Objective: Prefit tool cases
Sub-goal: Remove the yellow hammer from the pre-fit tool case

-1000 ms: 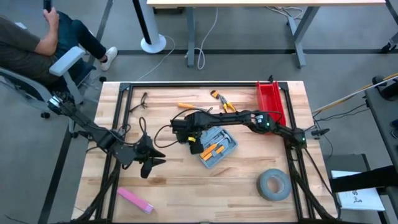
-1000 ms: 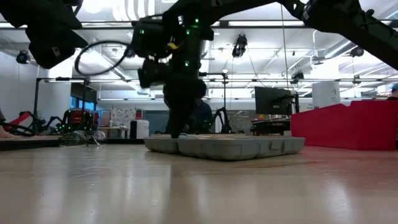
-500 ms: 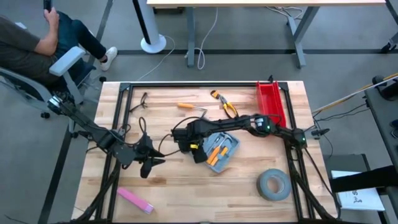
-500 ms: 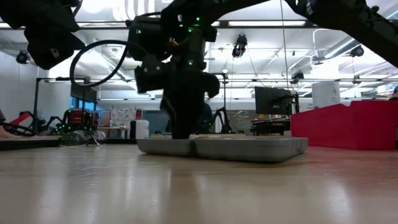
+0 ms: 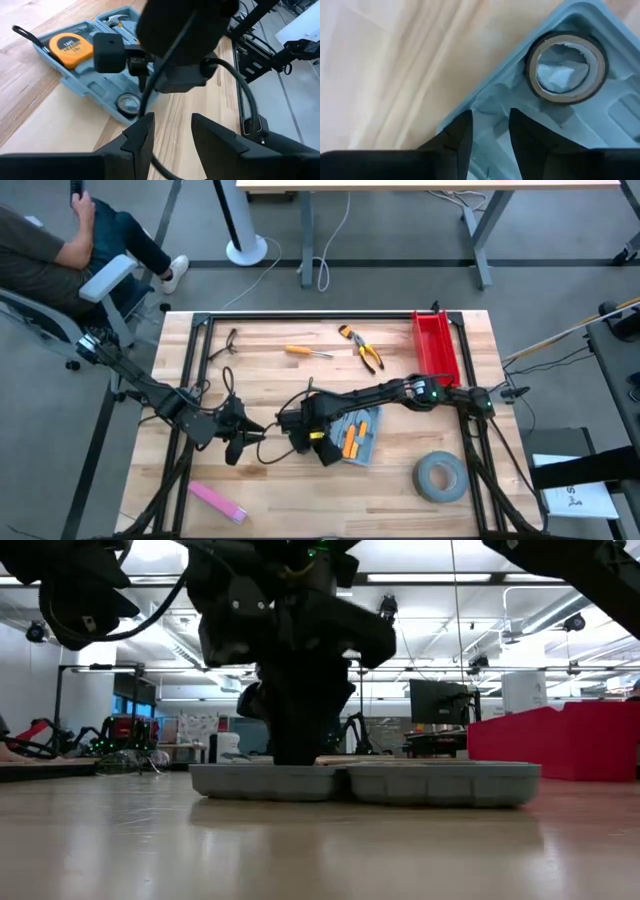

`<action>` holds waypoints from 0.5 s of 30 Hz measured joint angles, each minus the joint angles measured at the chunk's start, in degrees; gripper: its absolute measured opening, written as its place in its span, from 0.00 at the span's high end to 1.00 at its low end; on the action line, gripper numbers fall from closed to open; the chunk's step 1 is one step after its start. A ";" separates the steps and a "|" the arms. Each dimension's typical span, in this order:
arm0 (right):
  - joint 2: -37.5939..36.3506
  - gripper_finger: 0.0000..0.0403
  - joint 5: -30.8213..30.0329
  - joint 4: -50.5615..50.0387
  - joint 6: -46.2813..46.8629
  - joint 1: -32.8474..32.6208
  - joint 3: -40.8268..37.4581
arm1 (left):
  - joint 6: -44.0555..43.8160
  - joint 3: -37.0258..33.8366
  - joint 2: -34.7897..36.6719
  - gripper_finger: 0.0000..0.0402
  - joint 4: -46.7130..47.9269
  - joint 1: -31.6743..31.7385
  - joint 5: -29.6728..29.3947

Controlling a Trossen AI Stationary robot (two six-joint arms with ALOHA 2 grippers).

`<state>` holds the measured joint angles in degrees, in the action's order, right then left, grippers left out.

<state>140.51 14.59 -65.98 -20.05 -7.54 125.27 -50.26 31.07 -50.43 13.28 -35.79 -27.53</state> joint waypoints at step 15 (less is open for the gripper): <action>-13.57 0.77 -4.83 -5.13 10.29 2.07 -7.44 | -0.61 0.09 0.02 0.66 -1.15 0.04 0.06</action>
<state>126.95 9.76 -71.11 -9.76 -5.47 117.83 -50.87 31.16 -50.41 12.13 -35.75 -27.47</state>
